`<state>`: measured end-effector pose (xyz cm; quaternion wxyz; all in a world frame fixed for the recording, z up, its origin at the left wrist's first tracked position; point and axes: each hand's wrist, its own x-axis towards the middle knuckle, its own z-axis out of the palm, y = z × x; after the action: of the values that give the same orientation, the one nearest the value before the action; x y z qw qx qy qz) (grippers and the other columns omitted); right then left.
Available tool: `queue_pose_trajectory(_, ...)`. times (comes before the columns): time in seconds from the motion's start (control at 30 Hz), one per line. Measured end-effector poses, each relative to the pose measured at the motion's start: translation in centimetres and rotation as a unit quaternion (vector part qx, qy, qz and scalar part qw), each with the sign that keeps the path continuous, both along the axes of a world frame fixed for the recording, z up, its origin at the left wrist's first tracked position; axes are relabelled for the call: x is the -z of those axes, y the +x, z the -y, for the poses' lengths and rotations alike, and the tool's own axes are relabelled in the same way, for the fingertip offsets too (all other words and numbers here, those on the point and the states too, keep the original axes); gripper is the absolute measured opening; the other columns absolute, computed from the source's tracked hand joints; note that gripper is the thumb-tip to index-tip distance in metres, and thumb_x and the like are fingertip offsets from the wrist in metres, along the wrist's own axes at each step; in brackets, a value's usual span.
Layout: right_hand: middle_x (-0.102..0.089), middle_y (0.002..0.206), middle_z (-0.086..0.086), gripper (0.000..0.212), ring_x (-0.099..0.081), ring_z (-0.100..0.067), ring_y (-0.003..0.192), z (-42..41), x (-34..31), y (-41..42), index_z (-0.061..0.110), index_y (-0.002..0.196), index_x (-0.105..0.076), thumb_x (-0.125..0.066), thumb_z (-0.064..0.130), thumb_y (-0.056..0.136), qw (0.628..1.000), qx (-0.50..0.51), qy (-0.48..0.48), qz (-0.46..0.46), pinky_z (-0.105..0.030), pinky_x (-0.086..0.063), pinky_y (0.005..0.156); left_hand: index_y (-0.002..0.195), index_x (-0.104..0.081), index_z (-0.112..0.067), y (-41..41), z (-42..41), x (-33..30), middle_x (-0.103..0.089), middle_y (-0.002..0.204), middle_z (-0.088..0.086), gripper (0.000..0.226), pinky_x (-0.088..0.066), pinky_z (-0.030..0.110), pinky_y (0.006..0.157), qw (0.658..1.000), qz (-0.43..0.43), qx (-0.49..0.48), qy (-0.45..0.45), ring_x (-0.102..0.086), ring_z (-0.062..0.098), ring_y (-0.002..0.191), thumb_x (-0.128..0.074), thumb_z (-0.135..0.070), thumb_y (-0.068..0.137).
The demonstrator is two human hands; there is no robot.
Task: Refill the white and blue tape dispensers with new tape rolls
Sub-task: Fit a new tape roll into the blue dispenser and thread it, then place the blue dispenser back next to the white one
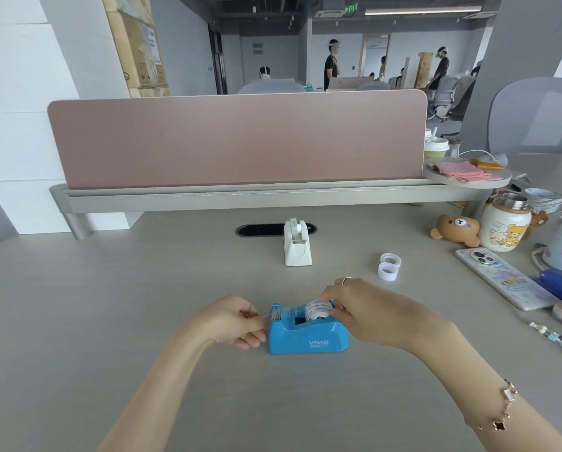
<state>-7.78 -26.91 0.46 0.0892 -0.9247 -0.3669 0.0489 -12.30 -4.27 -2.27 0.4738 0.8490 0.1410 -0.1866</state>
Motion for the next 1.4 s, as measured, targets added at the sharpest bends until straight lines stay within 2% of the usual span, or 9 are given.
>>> queue_pose_trajectory(0.37, -0.058, 0.097, -0.007, 0.020, -0.056, -0.024, 0.084, 0.0, 0.3, -0.4, 0.009, 0.103, -0.058, -0.041, 0.014, 0.094, 1.000, 0.015, 0.019, 0.008, -0.036, -0.046, 0.075, 0.081, -0.054, -0.014, -1.7, 0.5, 1.5, -0.059, 0.075, -0.001, 0.033, -0.034, 0.020, 0.053, 0.970, 0.092, 0.011, 0.226, -0.051, 0.013, 0.065, -0.050, -0.045, 0.092)
queue_pose_trajectory(0.57, -0.058, 0.096, -0.008, 0.021, -0.056, -0.026, 0.087, -0.1, 0.2, -0.8, 0.007, 0.102, -0.058, -0.040, 0.014, 0.094, 0.999, 0.027, 0.025, 0.000, -0.040, -0.048, 0.077, 0.111, -0.065, -0.015, -2.9, 1.6, 2.0, -0.069, 0.097, -0.003, 0.022, -0.043, 0.012, 0.074, 0.956, 0.244, -0.037, 0.161, -0.061, 0.010, 0.086, -0.058, -0.014, 0.091)
queue_pose_trajectory(0.77, -0.051, 0.084, -0.004, 0.018, -0.053, -0.027, 0.080, -0.1, 0.3, -1.1, 0.005, 0.088, -0.056, -0.040, 0.011, 0.092, 0.999, 0.028, 0.036, -0.001, -0.038, -0.044, 0.073, 0.121, -0.053, -0.013, -4.6, 3.6, 2.4, -0.051, 0.076, -0.009, 0.041, -0.035, 0.012, 0.052, 0.950, 0.238, 0.064, 0.191, -0.046, 0.006, 0.060, -0.030, 0.002, 0.090)
queue_pose_trajectory(0.83, -0.054, 0.087, -0.007, 0.020, -0.055, -0.028, 0.082, 0.0, 0.6, -1.0, 0.005, 0.090, -0.057, -0.039, 0.011, 0.091, 0.999, 0.028, 0.043, -0.004, -0.040, -0.046, 0.074, 0.135, -0.037, -0.012, -4.9, 4.3, 2.6, -0.053, 0.111, -0.002, 0.048, -0.041, 0.013, 0.079, 0.950, 0.205, 0.090, 0.218, -0.053, 0.011, 0.099, -0.030, 0.001, 0.089)
queue_pose_trajectory(0.9, -0.057, 0.089, -0.009, 0.022, -0.056, -0.029, 0.082, 0.0, 0.8, -0.8, 0.006, 0.092, -0.059, -0.039, 0.012, 0.091, 0.998, 0.030, 0.050, -0.001, -0.042, -0.048, 0.075, 0.147, -0.018, -0.005, -5.2, 4.3, 2.8, -0.021, 0.155, 0.012, 0.057, -0.021, 0.030, 0.117, 0.942, 0.137, 0.123, 0.281, -0.016, 0.027, 0.146, -0.030, -0.002, 0.092)
queue_pose_trajectory(1.0, -0.056, 0.088, -0.007, 0.023, -0.057, -0.028, 0.080, 0.1, 1.3, -1.0, 0.009, 0.095, -0.060, -0.038, 0.014, 0.091, 0.997, 0.034, 0.062, 0.001, -0.043, -0.049, 0.074, 0.150, -0.012, -0.006, -5.6, 3.1, 2.9, 0.006, 0.161, 0.012, 0.056, -0.003, 0.032, 0.121, 0.928, 0.083, 0.161, 0.325, 0.007, 0.022, 0.149, -0.030, -0.012, 0.097)
queue_pose_trajectory(1.1, -0.054, 0.096, 0.002, 0.030, -0.054, -0.019, 0.087, 0.5, 1.6, -1.5, 0.015, 0.120, -0.051, -0.046, 0.025, 0.092, 0.995, 0.040, 0.093, -0.017, -0.033, -0.047, 0.076, 0.150, -0.011, -0.008, -5.1, 2.0, 1.7, -0.005, 0.161, 0.006, 0.069, -0.014, 0.026, 0.116, 0.949, 0.110, 0.117, 0.270, -0.007, 0.019, 0.149, -0.047, -0.031, 0.095)
queue_pose_trajectory(1.2, -0.040, 0.112, 0.008, 0.073, -0.042, -0.008, 0.091, 1.0, 1.8, -2.1, 0.027, 0.145, -0.021, -0.062, 0.033, 0.085, 0.991, 0.047, 0.097, -0.075, -0.022, -0.039, 0.083, 0.152, -0.001, -0.018, -3.6, 1.2, 0.7, -0.016, 0.159, -0.004, 0.094, -0.015, 0.024, 0.116, 0.960, 0.164, 0.106, 0.199, -0.014, 0.012, 0.147, -0.065, -0.033, 0.085)
queue_pose_trajectory(1.4, -0.052, 0.097, 0.000, 0.060, -0.052, -0.014, 0.075, 1.6, 2.6, -0.3, 0.017, 0.118, -0.043, -0.077, 0.034, 0.072, 0.972, 0.161, 0.139, -0.099, -0.020, -0.041, 0.060, 0.106, -0.061, -0.030, -2.1, 1.0, 1.2, -0.066, 0.101, -0.015, 0.046, -0.047, 0.018, 0.095, 0.963, 0.216, 0.094, 0.133, -0.061, -0.008, 0.092, -0.081, -0.018, 0.067)
